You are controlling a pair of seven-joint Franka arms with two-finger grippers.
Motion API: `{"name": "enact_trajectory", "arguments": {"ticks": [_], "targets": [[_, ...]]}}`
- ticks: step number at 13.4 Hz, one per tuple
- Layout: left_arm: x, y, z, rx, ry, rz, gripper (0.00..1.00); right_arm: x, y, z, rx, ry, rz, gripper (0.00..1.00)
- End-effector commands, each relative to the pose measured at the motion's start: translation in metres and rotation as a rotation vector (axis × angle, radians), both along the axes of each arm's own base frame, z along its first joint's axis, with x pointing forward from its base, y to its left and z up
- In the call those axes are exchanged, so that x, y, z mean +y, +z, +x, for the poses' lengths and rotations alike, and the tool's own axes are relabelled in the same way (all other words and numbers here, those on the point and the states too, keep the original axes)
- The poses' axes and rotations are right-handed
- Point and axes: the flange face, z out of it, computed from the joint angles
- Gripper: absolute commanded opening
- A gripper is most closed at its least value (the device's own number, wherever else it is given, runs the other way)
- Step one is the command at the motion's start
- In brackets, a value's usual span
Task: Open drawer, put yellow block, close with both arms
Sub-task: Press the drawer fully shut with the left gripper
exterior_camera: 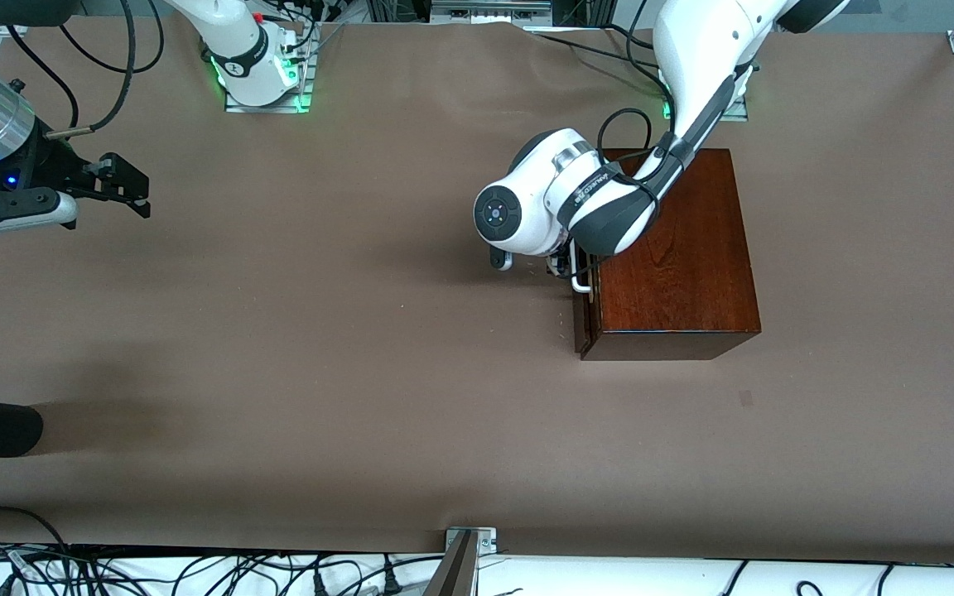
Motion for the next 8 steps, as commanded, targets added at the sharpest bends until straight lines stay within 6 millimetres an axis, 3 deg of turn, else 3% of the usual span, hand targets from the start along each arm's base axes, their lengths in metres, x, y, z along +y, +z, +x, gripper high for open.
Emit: {"name": "enact_trajectory", "arguments": {"ticks": [1,3,5,6,8], "targets": [[0.003,0.031,0.002,-0.047,-0.010,-0.001,1.00,-0.001,0.005,0.002,0.005,-0.019,-0.010,1.00],[-0.006,0.070,0.006,-0.089,0.012,-0.073,1.00,-0.002,0.005,0.002,0.005,-0.019,-0.011,1.00],[0.000,0.120,0.016,-0.118,0.074,-0.164,1.00,-0.002,0.005,0.002,0.005,-0.019,-0.011,1.00],[0.014,0.146,0.028,-0.148,0.111,-0.196,1.00,-0.002,0.005,0.002,0.005,-0.019,-0.011,1.00],[0.065,0.190,0.055,-0.211,0.178,-0.223,1.00,-0.004,0.005,0.003,0.004,-0.023,-0.006,1.00]]}}
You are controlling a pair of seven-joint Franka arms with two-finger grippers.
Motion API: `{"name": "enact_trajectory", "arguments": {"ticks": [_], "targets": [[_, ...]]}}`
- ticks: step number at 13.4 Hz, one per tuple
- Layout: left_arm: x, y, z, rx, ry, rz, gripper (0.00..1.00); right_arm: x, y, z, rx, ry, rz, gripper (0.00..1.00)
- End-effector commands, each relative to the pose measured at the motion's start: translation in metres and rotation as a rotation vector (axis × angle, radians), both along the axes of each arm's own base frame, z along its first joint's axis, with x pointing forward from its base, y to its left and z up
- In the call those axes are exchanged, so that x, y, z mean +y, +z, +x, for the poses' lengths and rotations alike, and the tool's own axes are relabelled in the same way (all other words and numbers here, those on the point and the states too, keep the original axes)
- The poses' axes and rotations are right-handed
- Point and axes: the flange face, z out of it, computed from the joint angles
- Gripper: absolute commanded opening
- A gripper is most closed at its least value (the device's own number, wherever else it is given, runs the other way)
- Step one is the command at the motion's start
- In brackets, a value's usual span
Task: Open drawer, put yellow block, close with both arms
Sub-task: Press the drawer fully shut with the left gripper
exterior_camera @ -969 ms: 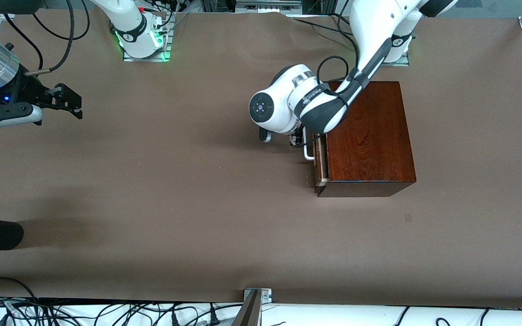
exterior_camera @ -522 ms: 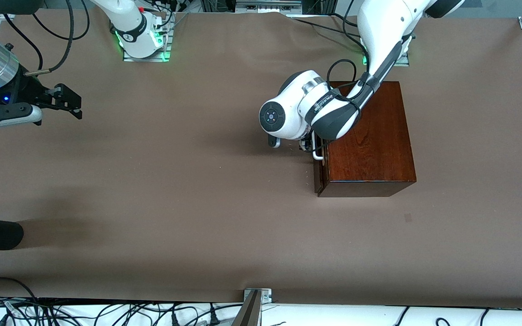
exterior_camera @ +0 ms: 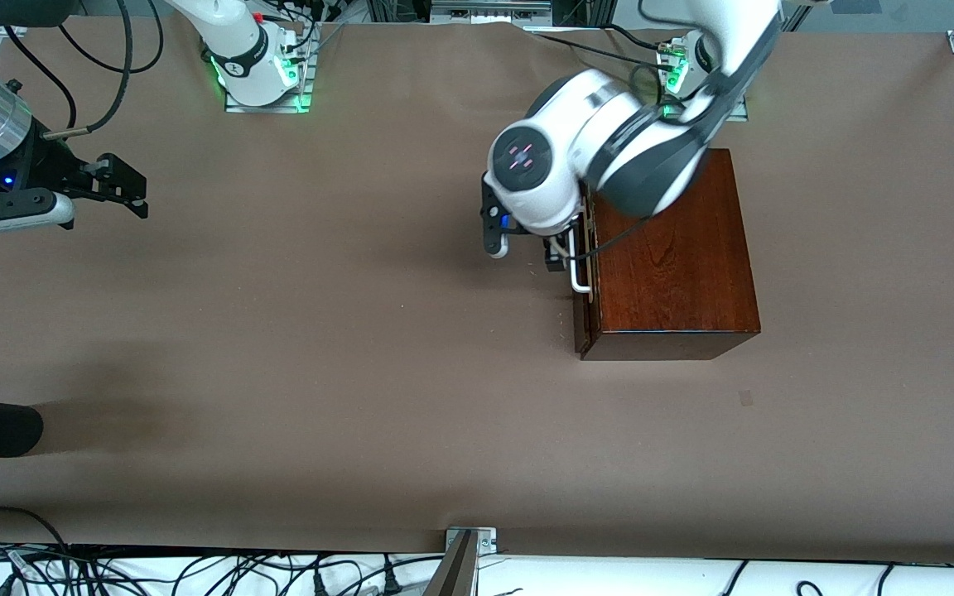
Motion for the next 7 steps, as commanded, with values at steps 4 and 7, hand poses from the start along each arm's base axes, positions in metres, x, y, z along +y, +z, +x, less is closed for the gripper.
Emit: {"name": "enact_trajectory", "arguments": {"ticks": [4,7], "targets": [[0.162,0.098,0.060,-0.126,0.252,-0.038,1.00,-0.001,0.005,0.002,0.005,-0.022,-0.004,1.00],[0.239,0.133,0.081,-0.157,0.396,-0.065,1.00,0.000,0.005,0.002,0.002,-0.020,-0.002,1.00]]}}
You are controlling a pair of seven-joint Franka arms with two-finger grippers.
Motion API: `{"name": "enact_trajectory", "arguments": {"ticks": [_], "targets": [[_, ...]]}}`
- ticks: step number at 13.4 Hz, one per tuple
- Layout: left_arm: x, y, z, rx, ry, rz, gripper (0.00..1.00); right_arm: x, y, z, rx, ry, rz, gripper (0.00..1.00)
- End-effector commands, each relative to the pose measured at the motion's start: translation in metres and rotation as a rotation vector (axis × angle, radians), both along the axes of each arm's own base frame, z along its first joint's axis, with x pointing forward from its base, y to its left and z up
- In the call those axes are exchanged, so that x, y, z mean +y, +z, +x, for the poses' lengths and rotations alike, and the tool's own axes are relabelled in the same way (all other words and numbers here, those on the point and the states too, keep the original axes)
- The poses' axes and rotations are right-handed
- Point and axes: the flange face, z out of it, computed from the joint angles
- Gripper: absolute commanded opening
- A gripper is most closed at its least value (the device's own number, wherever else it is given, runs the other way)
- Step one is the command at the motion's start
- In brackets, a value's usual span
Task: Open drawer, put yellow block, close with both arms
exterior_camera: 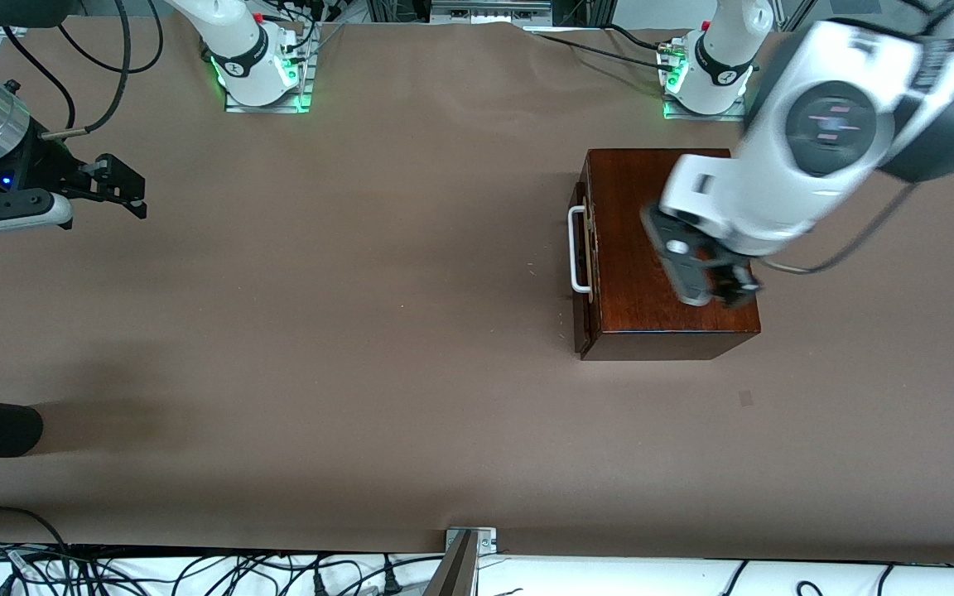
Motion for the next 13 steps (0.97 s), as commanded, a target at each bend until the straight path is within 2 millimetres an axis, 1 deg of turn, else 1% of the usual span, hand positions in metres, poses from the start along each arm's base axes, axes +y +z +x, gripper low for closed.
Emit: {"name": "enact_trajectory", "arguments": {"ticks": [1,2,3,5,6,7,8,9,10,11,13], "targets": [[0.045,0.047,-0.004,-0.051,0.108,-0.027,1.00,0.000,0.005,0.002,0.002,-0.016,-0.003,1.00],[0.069,0.051,-0.012,-0.049,0.183,-0.018,1.00,0.000,0.005,0.002,0.004,-0.016,-0.003,1.00],[0.084,0.067,-0.025,-0.093,0.276,-0.029,1.00,0.000,0.005,0.002,0.004,-0.016,-0.003,1.00],[0.115,0.078,-0.035,-0.166,0.527,-0.071,1.00,-0.002,0.004,0.003,0.003,-0.016,-0.001,1.00],[0.125,0.075,-0.045,-0.160,0.637,-0.073,1.00,-0.003,0.004,0.003,0.003,-0.018,-0.001,1.00],[0.139,0.081,-0.057,-0.176,0.753,-0.072,1.00,-0.003,0.004,0.003,0.003,-0.018,-0.001,1.00],[0.143,0.076,-0.071,-0.166,0.863,-0.062,1.00,-0.003,0.004,0.003,0.003,-0.018,-0.001,1.00],[0.149,0.076,-0.080,-0.167,0.972,-0.055,1.00,-0.003,0.004,0.003,0.004,-0.018,-0.002,1.00],[0.150,0.075,-0.080,-0.170,1.058,-0.048,1.00,-0.003,0.004,0.003,0.004,-0.018,-0.002,1.00],[0.152,0.072,-0.080,-0.167,1.097,-0.042,1.00,-0.002,0.005,0.002,0.003,-0.016,0.000,1.00],[0.152,0.064,-0.085,-0.151,1.100,-0.031,1.00,-0.003,0.004,0.003,0.003,-0.018,0.000,1.00]]}}
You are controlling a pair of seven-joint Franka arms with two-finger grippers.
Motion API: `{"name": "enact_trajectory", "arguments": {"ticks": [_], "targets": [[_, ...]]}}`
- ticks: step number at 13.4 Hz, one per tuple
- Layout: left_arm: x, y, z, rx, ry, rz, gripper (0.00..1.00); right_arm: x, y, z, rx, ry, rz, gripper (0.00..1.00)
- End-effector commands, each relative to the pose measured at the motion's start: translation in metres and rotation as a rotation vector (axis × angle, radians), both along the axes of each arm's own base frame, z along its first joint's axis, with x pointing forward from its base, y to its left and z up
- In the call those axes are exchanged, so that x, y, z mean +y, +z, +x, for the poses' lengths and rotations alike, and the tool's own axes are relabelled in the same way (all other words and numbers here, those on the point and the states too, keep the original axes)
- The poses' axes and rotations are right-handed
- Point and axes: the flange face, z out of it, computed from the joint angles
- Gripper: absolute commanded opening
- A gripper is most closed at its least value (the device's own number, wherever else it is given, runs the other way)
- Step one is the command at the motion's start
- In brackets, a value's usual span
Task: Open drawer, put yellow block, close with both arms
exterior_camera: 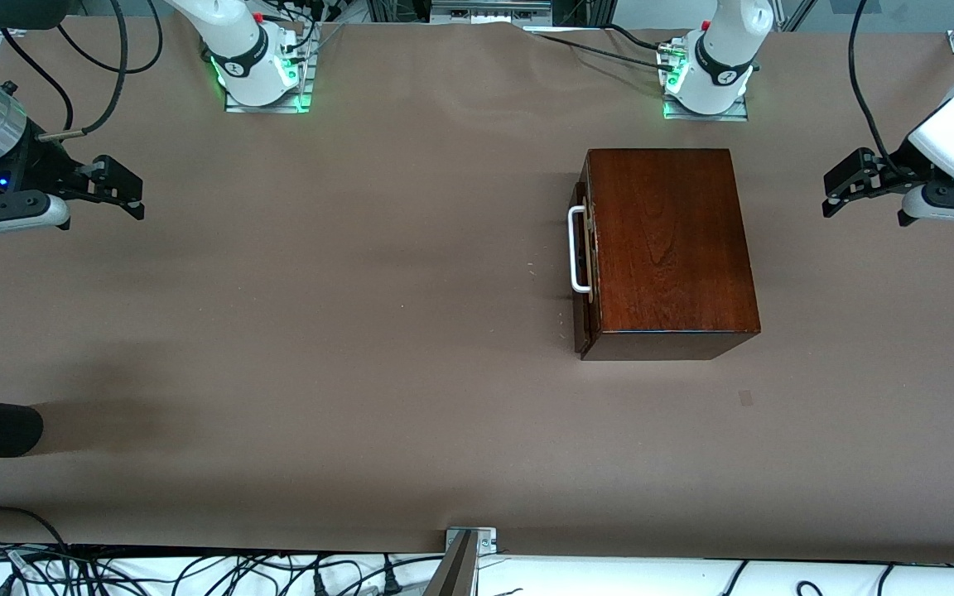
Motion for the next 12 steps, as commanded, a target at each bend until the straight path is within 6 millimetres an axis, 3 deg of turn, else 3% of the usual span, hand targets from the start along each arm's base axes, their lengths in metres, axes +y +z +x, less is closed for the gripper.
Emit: {"name": "enact_trajectory", "arguments": {"ticks": [1,3,12], "targets": [[-0.001,-0.009,-0.008,-0.013,0.031,-0.019,1.00,0.000,0.006,0.001,0.002,-0.010,0.000,1.00],[-0.002,-0.041,0.001,-0.064,0.029,-0.022,1.00,0.001,0.006,0.002,0.000,-0.009,-0.001,1.00],[0.005,-0.034,-0.009,-0.027,0.131,-0.022,1.00,0.002,0.007,0.002,-0.010,-0.006,0.005,1.00]]}}
